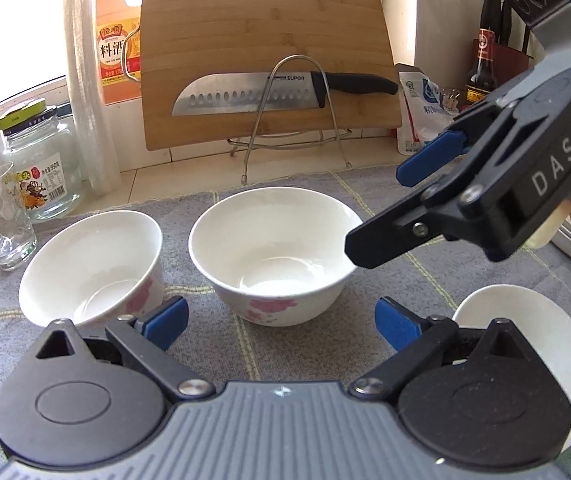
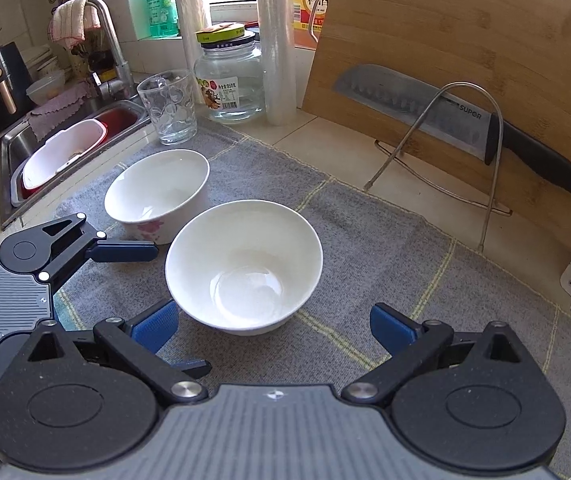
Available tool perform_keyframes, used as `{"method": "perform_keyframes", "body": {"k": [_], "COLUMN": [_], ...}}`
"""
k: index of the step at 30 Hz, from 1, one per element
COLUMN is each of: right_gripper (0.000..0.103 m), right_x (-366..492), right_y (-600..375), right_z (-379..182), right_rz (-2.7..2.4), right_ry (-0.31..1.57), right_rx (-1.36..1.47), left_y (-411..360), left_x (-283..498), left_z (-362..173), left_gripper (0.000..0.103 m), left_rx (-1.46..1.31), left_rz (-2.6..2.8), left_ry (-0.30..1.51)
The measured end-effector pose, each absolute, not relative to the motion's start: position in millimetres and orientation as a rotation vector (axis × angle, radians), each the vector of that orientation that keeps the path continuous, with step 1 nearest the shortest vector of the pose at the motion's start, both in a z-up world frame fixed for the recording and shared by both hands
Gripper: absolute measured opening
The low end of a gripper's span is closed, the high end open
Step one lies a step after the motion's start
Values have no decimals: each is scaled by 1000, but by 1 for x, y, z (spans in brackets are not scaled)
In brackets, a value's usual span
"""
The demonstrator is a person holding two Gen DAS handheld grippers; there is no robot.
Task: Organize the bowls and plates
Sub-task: 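Reach the right gripper to another white bowl and close on its rim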
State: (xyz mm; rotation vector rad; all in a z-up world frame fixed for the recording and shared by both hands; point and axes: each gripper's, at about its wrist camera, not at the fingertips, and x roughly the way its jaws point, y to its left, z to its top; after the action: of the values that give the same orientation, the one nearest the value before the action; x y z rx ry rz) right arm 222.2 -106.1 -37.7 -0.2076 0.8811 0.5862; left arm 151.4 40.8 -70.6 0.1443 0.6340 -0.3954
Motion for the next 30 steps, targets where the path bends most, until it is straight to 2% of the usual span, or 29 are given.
{"method": "perform_keyframes", "body": {"k": [11, 25, 30], "right_gripper": [102, 77, 75], "right_x": [259, 283, 284], "right_y": [-92, -85, -83], "right_z": [-52, -66, -65], "right_rz": [658, 701, 705], "right_ry": [920, 969, 972], "right_rx": [-207, -141, -139], "left_y": [36, 38, 38], "left_x": [166, 172, 172], "left_z": [-73, -74, -74], "left_gripper": [97, 90, 90], "left_rx": [142, 141, 142], "left_rz": [-405, -419, -420], "left_ry": [633, 619, 617]}}
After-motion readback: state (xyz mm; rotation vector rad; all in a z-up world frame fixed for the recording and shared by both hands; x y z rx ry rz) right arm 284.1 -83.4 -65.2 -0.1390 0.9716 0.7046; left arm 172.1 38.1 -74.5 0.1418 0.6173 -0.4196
